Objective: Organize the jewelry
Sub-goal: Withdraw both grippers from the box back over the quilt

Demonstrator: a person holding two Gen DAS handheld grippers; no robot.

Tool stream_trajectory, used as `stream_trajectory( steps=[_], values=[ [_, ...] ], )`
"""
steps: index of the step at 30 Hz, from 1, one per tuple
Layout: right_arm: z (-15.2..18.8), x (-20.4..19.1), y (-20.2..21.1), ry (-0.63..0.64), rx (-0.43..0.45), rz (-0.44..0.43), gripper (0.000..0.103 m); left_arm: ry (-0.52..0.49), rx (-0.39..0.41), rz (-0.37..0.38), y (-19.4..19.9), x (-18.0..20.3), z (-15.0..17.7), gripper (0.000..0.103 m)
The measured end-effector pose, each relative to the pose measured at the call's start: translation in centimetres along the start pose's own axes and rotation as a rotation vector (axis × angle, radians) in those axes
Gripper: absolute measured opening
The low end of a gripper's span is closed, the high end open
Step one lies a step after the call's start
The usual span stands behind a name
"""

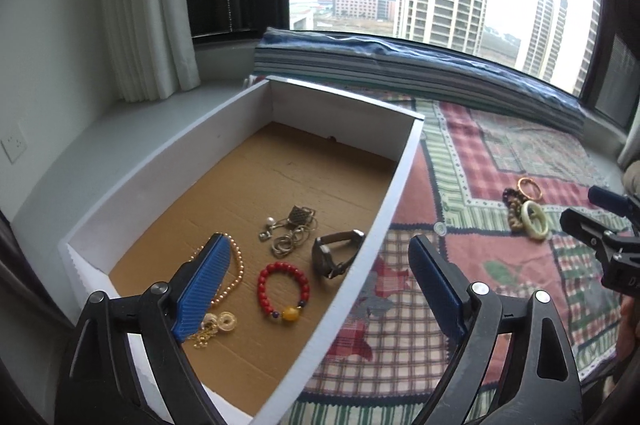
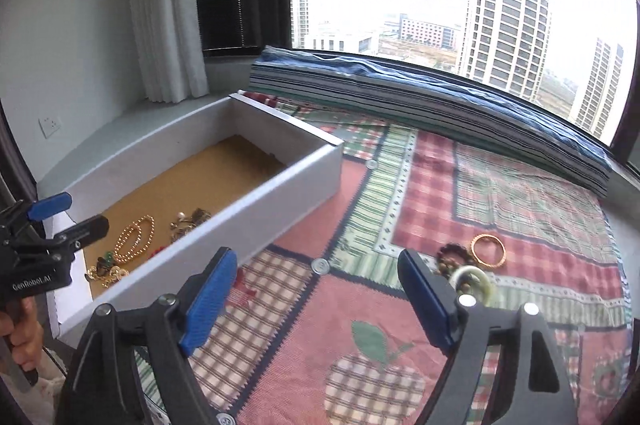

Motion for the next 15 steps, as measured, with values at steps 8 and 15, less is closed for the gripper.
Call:
stream_trajectory(
  steps=[8,15],
  values=[
    [5.3,4.0,3.1,-0.091,0.015,0.023,0.085,-0.041,-0.016,0.094,0.4,3.7,2.6,0.099],
    [12.1,6.6,5.6,-0.162,-0.015,0.04,0.092,-0.092,-0.14,0.212,-2.0,7.7,7.4,0.099]
  ],
)
Point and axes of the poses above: each gripper's, at about its wrist camera, not at the fingertips, and y roughly against the way its jaws point, x to its right, z to its underside, the point moved 2 cm from there along -y, roughly the way its jaws point, and after that the axes turned 9 degrees about z, right-handed, at the moved point
